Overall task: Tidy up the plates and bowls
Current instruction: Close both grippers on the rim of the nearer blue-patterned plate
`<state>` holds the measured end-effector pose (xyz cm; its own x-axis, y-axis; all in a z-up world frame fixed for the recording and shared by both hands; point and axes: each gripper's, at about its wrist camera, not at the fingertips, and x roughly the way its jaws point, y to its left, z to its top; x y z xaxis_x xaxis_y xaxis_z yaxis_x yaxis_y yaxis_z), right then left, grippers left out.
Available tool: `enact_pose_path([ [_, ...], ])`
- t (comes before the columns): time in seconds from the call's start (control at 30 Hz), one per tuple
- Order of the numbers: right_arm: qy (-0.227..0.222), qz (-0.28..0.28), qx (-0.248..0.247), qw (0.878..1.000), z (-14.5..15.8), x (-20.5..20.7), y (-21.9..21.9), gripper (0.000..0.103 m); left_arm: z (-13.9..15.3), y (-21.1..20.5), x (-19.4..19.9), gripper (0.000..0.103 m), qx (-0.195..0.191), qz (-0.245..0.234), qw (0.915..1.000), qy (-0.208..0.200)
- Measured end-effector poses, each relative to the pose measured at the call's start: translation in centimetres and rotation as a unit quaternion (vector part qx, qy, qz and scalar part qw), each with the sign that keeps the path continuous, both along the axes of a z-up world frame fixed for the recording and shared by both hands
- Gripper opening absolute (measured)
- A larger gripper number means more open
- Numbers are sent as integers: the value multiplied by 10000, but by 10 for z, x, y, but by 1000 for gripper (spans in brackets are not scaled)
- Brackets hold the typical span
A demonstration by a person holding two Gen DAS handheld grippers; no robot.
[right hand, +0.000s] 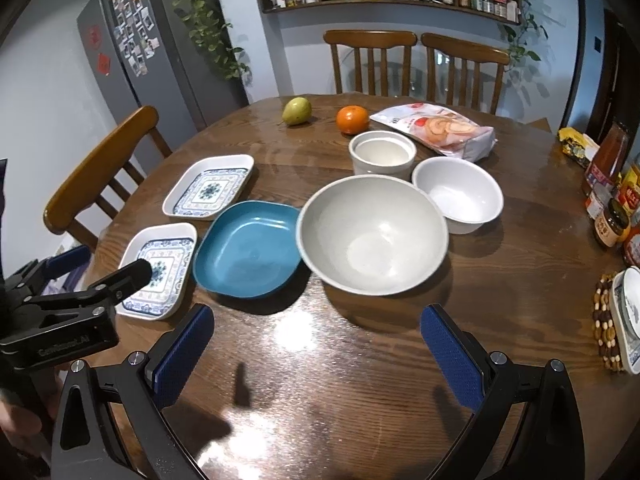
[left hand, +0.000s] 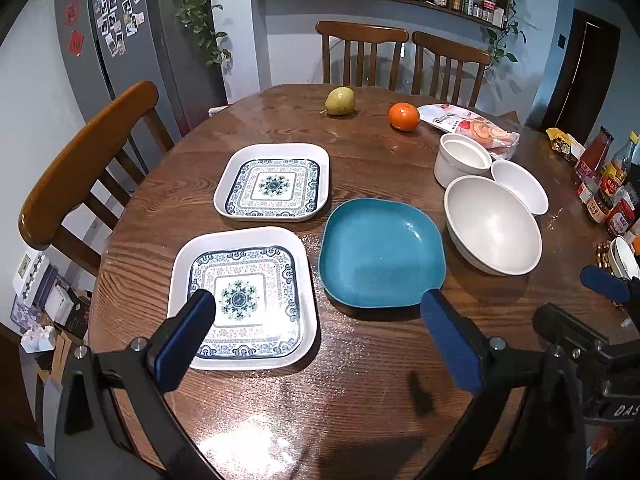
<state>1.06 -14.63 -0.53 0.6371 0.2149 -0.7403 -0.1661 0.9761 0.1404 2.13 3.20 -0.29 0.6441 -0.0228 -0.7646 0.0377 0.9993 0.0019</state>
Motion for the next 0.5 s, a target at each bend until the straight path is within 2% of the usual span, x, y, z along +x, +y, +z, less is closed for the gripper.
enact_pose_path([
  [0.17, 13, 316, 128, 9994, -2, -1, 21, 103, -7, 23, 1, 102, -171, 135, 9997, 75],
  [0.37, 193, 909, 325, 9951, -13, -1, 60, 103, -27, 69, 4, 101, -194, 610, 9976, 277],
  [0.47, 397, 1193, 448, 9910, -24, 3, 81, 103, -42, 94, 6, 92, -198, 906, 9947, 450],
  [0.5, 495, 1317, 491, 9888, -29, 7, 91, 99, -50, 102, 7, 88, -236, 979, 9934, 553],
])
